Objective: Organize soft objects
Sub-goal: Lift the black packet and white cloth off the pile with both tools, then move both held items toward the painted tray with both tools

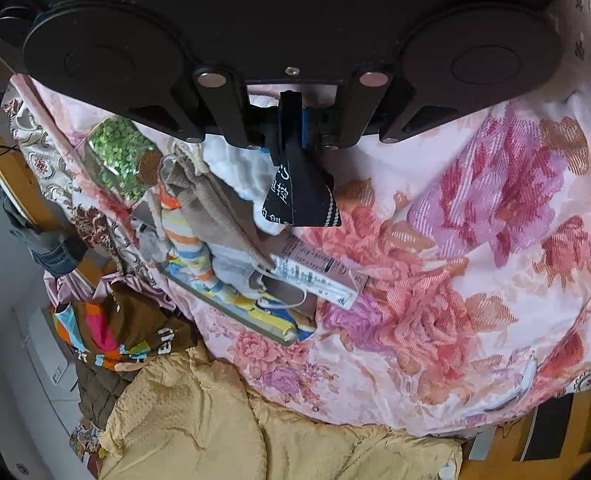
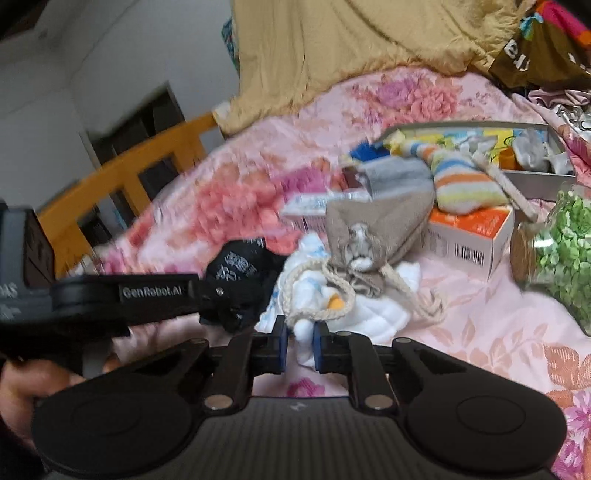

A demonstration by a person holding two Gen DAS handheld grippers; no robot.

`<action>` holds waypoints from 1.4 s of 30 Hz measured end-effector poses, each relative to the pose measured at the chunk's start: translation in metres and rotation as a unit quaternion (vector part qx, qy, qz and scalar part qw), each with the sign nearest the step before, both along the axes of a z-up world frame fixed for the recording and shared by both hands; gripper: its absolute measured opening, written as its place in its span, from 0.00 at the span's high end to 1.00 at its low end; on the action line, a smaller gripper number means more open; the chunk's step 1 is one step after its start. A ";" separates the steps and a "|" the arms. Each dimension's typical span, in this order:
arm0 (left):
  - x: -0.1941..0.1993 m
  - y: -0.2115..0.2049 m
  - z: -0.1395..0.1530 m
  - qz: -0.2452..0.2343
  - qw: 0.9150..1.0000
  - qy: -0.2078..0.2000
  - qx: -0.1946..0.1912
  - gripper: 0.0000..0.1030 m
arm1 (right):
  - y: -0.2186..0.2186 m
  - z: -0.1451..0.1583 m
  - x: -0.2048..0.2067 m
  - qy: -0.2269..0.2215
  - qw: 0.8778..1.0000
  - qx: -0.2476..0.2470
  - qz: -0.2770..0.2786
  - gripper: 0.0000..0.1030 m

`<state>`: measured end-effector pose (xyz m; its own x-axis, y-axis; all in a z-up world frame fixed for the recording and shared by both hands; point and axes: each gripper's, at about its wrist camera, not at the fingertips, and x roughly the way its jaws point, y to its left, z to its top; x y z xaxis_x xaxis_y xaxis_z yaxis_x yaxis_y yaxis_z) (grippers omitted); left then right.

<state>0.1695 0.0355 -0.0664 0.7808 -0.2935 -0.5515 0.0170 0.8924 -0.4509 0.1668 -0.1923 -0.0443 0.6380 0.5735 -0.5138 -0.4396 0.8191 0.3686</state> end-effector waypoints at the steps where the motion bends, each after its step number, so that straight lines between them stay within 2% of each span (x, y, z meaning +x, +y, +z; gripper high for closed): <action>1: -0.001 0.000 0.003 0.001 1.000 -0.004 -0.001 0.91 | -0.003 0.004 -0.001 -0.006 1.000 0.016 -0.002 0.86; 7: -0.002 0.001 0.026 0.008 0.999 -0.034 -0.008 0.91 | -0.020 0.028 -0.011 -0.070 0.995 0.065 -0.009 0.86; 13: -0.003 -0.001 0.045 0.008 0.998 -0.054 -0.012 0.91 | -0.026 0.036 -0.010 -0.092 0.993 0.066 -0.020 0.86; 17: 0.001 -0.008 0.053 -0.002 0.998 -0.059 -0.010 0.91 | -0.033 0.042 -0.006 -0.077 0.993 0.082 -0.026 0.86; 19: 0.001 -0.010 0.057 -0.005 0.998 -0.064 -0.012 0.91 | -0.037 0.043 -0.001 -0.052 0.994 0.087 -0.030 0.86; 24: 0.000 -0.010 0.058 -0.006 0.998 -0.064 -0.018 0.91 | -0.060 0.031 0.011 0.007 0.986 0.163 -0.044 0.86; 28: 0.003 -0.011 0.057 -0.005 0.998 -0.056 -0.023 0.91 | -0.074 0.029 0.017 0.016 0.977 0.204 -0.052 0.86; 34: 0.012 -0.018 0.061 -0.022 0.998 -0.061 -0.015 0.91 | -0.079 0.030 0.037 0.011 0.976 0.202 -0.075 0.86; 42: 0.033 -0.031 0.069 -0.038 0.997 -0.067 0.001 0.91 | -0.077 0.031 0.085 0.010 0.985 0.154 -0.075 0.86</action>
